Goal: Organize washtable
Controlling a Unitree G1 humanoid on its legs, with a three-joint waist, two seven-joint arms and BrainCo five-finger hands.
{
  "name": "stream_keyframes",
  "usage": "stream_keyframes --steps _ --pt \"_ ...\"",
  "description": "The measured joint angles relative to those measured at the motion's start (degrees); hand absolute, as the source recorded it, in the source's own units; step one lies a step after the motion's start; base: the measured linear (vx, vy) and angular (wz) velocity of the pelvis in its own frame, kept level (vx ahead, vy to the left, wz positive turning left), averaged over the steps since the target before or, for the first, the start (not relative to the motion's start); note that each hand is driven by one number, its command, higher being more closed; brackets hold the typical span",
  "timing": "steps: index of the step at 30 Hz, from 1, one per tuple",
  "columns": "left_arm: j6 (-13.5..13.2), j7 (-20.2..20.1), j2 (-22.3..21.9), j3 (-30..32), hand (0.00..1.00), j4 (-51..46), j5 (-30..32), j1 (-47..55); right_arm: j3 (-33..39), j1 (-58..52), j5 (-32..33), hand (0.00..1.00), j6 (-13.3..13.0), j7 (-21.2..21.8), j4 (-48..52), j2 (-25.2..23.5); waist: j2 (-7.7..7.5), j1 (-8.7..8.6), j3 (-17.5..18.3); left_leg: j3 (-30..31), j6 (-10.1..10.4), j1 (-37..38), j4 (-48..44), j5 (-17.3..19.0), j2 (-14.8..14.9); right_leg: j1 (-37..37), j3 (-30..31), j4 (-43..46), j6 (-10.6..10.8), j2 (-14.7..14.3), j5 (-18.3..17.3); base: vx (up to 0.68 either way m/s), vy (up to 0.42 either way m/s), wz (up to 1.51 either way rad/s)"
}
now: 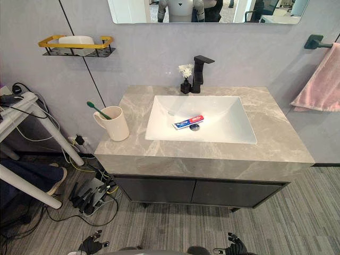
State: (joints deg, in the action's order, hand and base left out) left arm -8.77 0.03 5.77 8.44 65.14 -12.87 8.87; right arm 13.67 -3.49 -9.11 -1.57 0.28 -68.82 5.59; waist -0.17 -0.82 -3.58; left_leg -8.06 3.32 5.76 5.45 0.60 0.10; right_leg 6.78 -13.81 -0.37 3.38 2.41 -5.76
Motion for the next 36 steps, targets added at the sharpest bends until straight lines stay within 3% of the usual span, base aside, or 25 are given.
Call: stream_keyframes --steps 36 --pt "-0.55 0.03 0.06 -0.58 0.00 -0.07 -0.02 -0.03 1.71 0.80 0.07 0.00 -0.01 0.00 -0.06 -0.39 -0.12 -0.17 -0.69 -0.04 0.02 0.10 0.15 -0.02 0.13 0.10 -0.19 -0.11 0.02 -0.10 0.00 0.00 0.000 0.00"
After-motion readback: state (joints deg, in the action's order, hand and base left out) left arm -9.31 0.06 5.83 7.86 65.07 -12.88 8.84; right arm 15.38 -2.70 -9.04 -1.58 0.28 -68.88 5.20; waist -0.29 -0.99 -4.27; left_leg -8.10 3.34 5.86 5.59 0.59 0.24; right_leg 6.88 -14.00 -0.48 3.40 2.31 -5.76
